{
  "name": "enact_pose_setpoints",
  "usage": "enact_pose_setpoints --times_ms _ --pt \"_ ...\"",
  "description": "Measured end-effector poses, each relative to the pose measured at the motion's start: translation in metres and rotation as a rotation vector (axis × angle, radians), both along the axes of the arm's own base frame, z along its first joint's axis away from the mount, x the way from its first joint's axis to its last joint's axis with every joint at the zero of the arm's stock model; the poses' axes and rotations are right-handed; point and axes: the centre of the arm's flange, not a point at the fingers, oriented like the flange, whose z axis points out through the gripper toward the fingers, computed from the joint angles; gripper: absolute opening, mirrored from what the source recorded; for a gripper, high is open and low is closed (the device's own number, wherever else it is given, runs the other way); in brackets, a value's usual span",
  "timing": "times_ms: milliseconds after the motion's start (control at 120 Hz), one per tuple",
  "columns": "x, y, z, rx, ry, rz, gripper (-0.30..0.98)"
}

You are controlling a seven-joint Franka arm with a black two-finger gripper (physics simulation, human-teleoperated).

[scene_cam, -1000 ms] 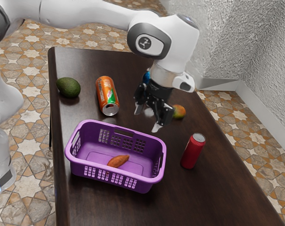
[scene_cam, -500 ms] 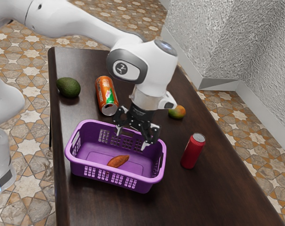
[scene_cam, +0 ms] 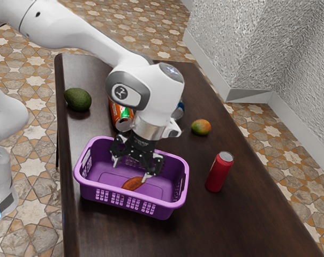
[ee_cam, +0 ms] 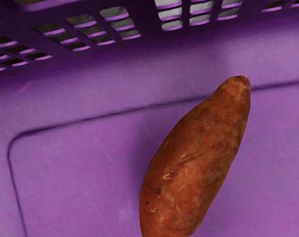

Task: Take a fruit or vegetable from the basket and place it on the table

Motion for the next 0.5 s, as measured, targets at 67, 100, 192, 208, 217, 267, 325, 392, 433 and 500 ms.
enact_pose_setpoints --times_ms 67,100,192,208,217,267,325,392,433,500 --pt "-0.002 0.001 -0.001 -0.002 0.002 -0.001 0.69" --pt "-0.003 0.002 -0.002 -0.002 0.003 -0.002 0.69" --pt "-0.005 0.004 -0.005 -0.003 0.008 -0.002 0.69" --pt "-0.005 0.005 -0.006 -0.003 0.009 -0.002 0.69" --pt "-0.005 0.006 -0.006 -0.003 0.010 -0.001 0.69" --pt "-0.005 0.008 -0.009 -0.002 0.015 0.000 0.69" --pt "-0.004 0.010 -0.012 0.004 0.009 0.000 0.69" --pt "-0.001 0.011 -0.013 0.006 -0.010 -0.003 0.69" --pt "0.001 0.011 -0.013 0.007 -0.024 -0.006 0.69" --pt "0.000 0.011 -0.022 0.011 -0.034 -0.011 0.69"
